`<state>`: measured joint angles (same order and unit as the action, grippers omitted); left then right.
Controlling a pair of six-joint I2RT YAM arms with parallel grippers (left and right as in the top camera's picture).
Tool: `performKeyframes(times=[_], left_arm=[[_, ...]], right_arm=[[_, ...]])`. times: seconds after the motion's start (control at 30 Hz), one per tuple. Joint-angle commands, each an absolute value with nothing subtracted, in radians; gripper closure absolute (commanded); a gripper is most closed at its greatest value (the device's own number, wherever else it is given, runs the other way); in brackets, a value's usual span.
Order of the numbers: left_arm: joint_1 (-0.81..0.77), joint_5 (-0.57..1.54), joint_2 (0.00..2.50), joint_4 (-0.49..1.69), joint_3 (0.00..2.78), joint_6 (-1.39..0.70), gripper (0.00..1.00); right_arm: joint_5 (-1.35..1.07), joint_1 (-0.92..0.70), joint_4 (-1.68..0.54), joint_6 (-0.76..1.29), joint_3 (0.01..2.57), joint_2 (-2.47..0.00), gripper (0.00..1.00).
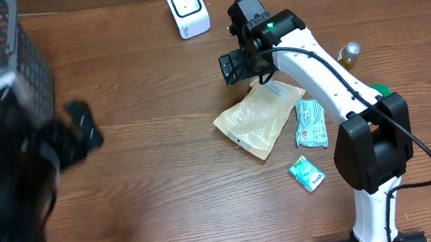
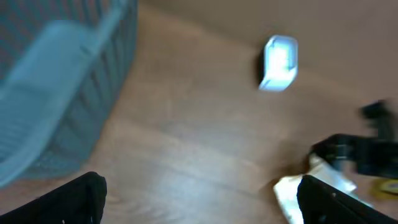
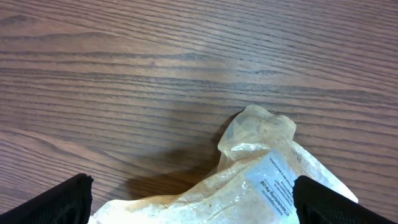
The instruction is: Scan the item barcode
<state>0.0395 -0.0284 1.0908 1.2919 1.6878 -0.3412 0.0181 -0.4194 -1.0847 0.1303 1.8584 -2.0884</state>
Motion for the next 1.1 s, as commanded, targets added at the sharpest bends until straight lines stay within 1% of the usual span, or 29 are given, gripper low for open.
performKeyframes(times=[0.0,0.23,0.27,0.4,0.47,0.7,1.07], left_arm=[[0.043,-0.045,0.905,1.315,1.697,-0.337,0.00],[0.031,-0.102,0.744,1.359,1.671,-0.337,0.02],[0.031,-0.105,0.728,1.382,1.664,-0.337,0.00],[0.031,-0.092,0.607,1.390,1.558,-0.340,0.00],[0.031,-0.109,0.552,1.362,1.491,-0.375,0.02],[0.027,-0.115,0.367,1.047,1.219,-0.381,0.01],[0.027,-0.066,0.121,0.382,0.857,-0.381,0.01]], right_arm=[[0.025,-0.420,-1.079,0.134,1.860,-2.080,0.00],[0.025,-0.420,-1.079,0.134,1.860,-2.080,0.00],[0.025,-0.420,-1.079,0.134,1.860,-2.080,0.00],[0.025,-0.420,-1.079,0.134,1.860,-2.080,0.00],[0.025,-0.420,-1.079,0.134,1.860,-2.080,0.00],[0.025,-0.420,-1.079,0.134,1.860,-2.080,0.00],[0.025,-0.420,-1.079,0.134,1.860,-2.080,0.00]])
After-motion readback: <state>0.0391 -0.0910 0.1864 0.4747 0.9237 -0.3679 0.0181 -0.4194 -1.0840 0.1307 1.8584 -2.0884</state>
